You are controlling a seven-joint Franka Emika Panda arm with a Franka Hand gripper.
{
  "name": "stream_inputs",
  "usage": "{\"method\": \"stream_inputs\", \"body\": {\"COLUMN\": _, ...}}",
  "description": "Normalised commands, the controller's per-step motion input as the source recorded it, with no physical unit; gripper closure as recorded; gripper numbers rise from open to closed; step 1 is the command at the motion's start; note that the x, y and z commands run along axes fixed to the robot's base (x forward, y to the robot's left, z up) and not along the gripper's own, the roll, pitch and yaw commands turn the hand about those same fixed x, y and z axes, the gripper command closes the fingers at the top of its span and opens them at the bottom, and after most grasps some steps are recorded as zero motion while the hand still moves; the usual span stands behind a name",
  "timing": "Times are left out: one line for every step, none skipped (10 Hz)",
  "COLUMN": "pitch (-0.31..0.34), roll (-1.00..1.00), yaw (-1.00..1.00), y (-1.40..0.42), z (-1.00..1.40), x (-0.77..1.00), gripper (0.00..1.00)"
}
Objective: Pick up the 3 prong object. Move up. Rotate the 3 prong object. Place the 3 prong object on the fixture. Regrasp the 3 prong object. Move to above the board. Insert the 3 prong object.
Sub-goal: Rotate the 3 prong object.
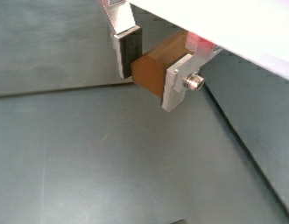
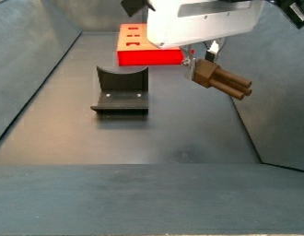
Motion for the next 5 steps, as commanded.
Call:
{"method": "stream_inputs", "body": {"pitch": -0.001, "roll": -0.03, "yaw": -1.0, "y": 0.02, "z": 0.0, "x": -0.01, "gripper": 1.0}}
{"method": "stream_inputs", "body": {"pitch": -0.002, "roll": -0.04, "yaw": -1.0, "y": 0.02, "z": 0.0, "x": -0.01, "gripper": 1.0}}
{"method": "stream_inputs", "body": {"pitch": -0.002, "roll": -0.05, "yaw": -1.0, "y": 0.02, "z": 0.0, "x": -0.01, "gripper": 1.0}}
{"method": "stream_inputs", "body": {"pitch": -0.002, "roll": -0.05, "yaw": -1.0, "y": 0.02, "z": 0.0, "x": -0.01, "gripper": 1.0}}
{"method": "stream_inputs", "body": {"pitch": -0.003, "roll": -0.07, "yaw": -0.94, "y": 0.02, "z": 0.0, "x": -0.01, "gripper": 1.0}}
